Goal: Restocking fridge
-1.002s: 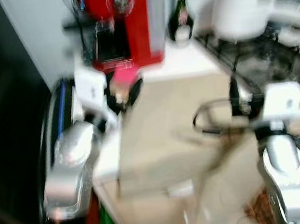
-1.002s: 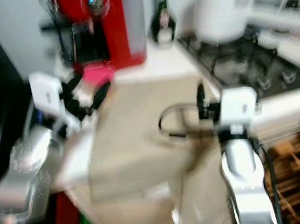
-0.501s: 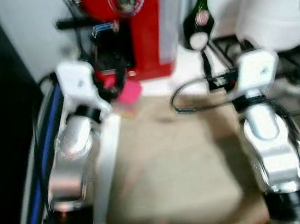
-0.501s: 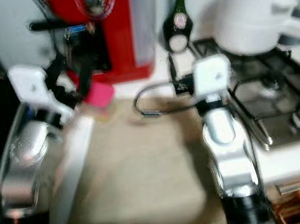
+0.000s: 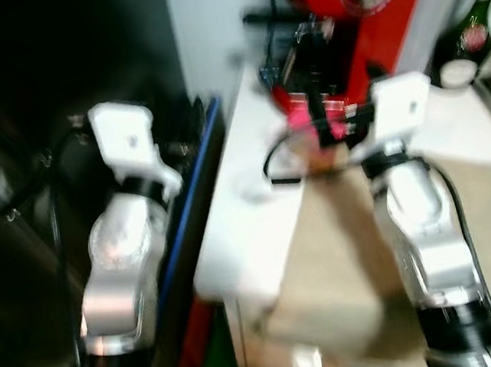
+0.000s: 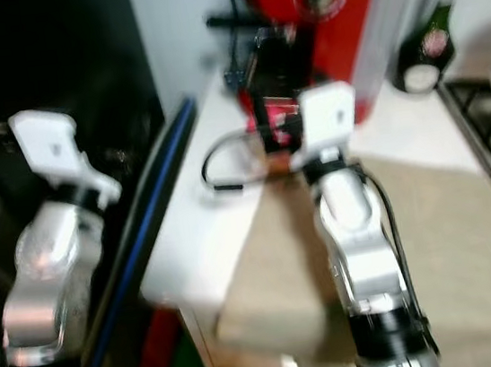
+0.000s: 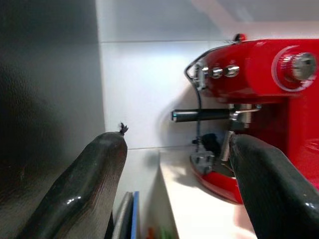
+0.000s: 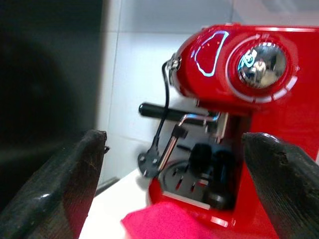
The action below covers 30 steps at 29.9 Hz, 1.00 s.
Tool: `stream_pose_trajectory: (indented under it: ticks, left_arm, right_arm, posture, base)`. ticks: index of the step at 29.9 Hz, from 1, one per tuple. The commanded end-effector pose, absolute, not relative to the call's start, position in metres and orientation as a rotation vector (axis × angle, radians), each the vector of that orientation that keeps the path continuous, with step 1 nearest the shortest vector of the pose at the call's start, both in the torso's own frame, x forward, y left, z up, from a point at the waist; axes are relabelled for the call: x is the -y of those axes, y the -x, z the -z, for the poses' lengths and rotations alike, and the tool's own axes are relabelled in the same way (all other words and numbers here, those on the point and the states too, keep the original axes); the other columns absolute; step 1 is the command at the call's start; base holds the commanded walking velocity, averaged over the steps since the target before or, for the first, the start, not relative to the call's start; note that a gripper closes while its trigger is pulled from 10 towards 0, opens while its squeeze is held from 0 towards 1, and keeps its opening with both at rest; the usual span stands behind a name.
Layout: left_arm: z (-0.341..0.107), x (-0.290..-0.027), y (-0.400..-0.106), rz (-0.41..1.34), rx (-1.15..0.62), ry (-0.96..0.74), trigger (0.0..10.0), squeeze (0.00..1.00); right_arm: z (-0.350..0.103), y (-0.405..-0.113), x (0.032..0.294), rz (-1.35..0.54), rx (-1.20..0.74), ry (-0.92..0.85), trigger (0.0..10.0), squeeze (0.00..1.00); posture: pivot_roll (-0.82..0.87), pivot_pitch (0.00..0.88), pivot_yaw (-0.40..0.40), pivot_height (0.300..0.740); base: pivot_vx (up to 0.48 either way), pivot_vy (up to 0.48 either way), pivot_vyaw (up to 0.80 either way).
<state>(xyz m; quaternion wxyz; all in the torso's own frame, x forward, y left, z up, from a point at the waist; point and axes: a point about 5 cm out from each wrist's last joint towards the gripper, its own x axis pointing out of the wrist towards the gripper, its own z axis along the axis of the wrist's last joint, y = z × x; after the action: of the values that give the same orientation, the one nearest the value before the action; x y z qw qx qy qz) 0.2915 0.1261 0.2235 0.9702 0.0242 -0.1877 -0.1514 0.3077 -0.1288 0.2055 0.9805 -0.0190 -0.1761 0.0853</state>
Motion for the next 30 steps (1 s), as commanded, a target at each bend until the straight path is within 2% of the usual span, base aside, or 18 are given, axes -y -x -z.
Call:
stream_pose_trajectory:
  ticks: [1,8,14,21,25,26,30]
  left_arm:
    - [-0.225,-0.124,-0.293,0.323,0.374,-0.071,10.0,0.00]
    - [-0.224,-0.123,-0.293,0.332,0.375,-0.078,10.0,0.00]
    - [-0.224,-0.123,-0.294,0.340,0.372,-0.075,10.0,0.00]
    - [-0.224,-0.124,-0.294,0.336,0.366,-0.086,10.0,0.00]
    - [-0.222,-0.126,-0.293,0.340,0.357,-0.095,10.0,0.00]
    - [-0.219,-0.129,-0.292,0.352,0.339,-0.093,10.0,0.00]
    - [-0.216,-0.133,-0.292,0.358,0.315,-0.082,10.0,0.00]
  right_arm:
    - [-0.208,-0.311,0.135,-0.150,0.353,0.036,10.0,0.00]
    - [-0.208,-0.310,0.136,-0.131,0.370,0.071,10.0,0.00]
    - [-0.203,-0.310,0.137,-0.123,0.347,0.073,10.0,0.00]
    - [-0.204,-0.312,0.137,-0.115,0.359,0.081,10.0,0.00]
    - [-0.206,-0.310,0.141,-0.066,0.372,0.059,10.0,0.00]
    - [-0.204,-0.305,0.149,0.004,0.366,0.050,10.0,0.00]
    - [-0.195,-0.296,0.157,0.059,0.340,0.053,10.0,0.00]
  posture:
    - [0.05,0.000,0.004,0.740]
    - [0.04,0.000,0.005,0.740]
    - [0.04,0.000,0.010,0.740]
    - [0.04,0.000,0.010,0.740]
    - [0.05,0.000,0.006,0.740]
    - [0.05,0.000,0.004,0.740]
    - [0.05,0.000,0.003,0.740]
  base:
    - [0.000,0.000,0.00]
    - [0.000,0.000,0.00]
    - [0.000,0.000,-0.80]
    - [0.000,0.000,0.00]
    - [0.000,0.000,0.00]
    - [0.000,0.000,-0.80]
    - [0.000,0.000,-0.80]
